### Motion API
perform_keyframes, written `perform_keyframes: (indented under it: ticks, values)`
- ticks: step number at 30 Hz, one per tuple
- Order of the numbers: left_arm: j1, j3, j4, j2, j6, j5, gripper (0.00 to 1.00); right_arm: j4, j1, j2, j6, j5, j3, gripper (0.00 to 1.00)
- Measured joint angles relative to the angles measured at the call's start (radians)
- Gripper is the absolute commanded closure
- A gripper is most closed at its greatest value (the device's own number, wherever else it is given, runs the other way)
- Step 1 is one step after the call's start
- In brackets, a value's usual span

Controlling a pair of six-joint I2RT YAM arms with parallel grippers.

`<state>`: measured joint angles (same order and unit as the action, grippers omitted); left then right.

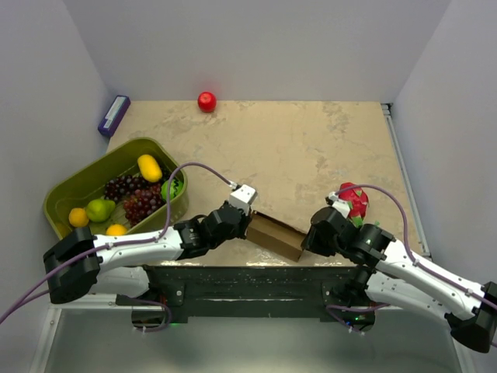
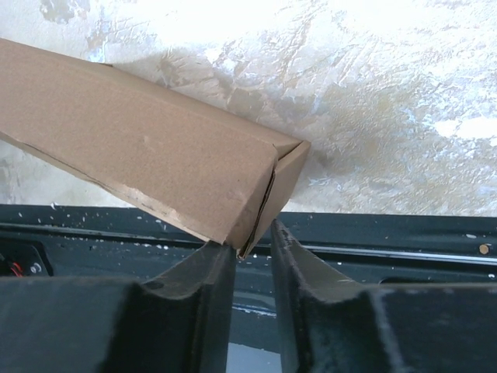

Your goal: Fold the paper box

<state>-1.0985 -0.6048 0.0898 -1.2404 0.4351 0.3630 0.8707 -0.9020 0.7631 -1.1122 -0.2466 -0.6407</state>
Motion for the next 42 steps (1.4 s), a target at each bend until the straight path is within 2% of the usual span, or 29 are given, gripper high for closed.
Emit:
perform_keyframes:
  ticks: [7, 12, 17, 18, 19, 20, 26, 34, 42]
  values:
    - [-0.009, 0.009, 0.008, 0.004, 0.005, 0.012, 1.00, -0.020, 0.000, -0.026, -0.032, -0.011, 0.031, 0.55]
    - [-0.010, 0.012, 0.013, 0.005, 0.018, 0.016, 1.00, -0.030, 0.000, -0.053, -0.056, -0.027, 0.055, 0.54]
    - [-0.013, 0.012, 0.013, 0.005, 0.018, 0.019, 1.00, -0.045, 0.000, -0.058, -0.067, -0.032, 0.065, 0.61]
    - [-0.014, 0.012, 0.013, 0.005, 0.018, 0.020, 1.00, -0.048, 0.000, -0.058, -0.068, -0.032, 0.066, 0.64]
    - [-0.015, 0.012, 0.013, 0.005, 0.018, 0.021, 1.00, -0.051, 0.000, -0.056, -0.068, -0.032, 0.066, 0.74]
    - [-0.015, 0.012, 0.012, 0.005, 0.018, 0.021, 1.00, -0.056, 0.000, -0.056, -0.069, -0.032, 0.067, 0.79]
    - [-0.017, 0.006, -0.019, 0.018, 0.019, 0.020, 1.00, -0.069, 0.000, -0.052, -0.071, -0.034, 0.068, 0.92]
    - [-0.021, -0.040, -0.101, 0.025, 0.018, 0.019, 1.00, -0.069, 0.000, -0.051, -0.066, -0.033, 0.069, 0.98]
    - [-0.021, -0.084, -0.161, 0.026, 0.018, 0.016, 1.00, -0.069, 0.000, -0.043, -0.066, -0.036, 0.069, 0.99]
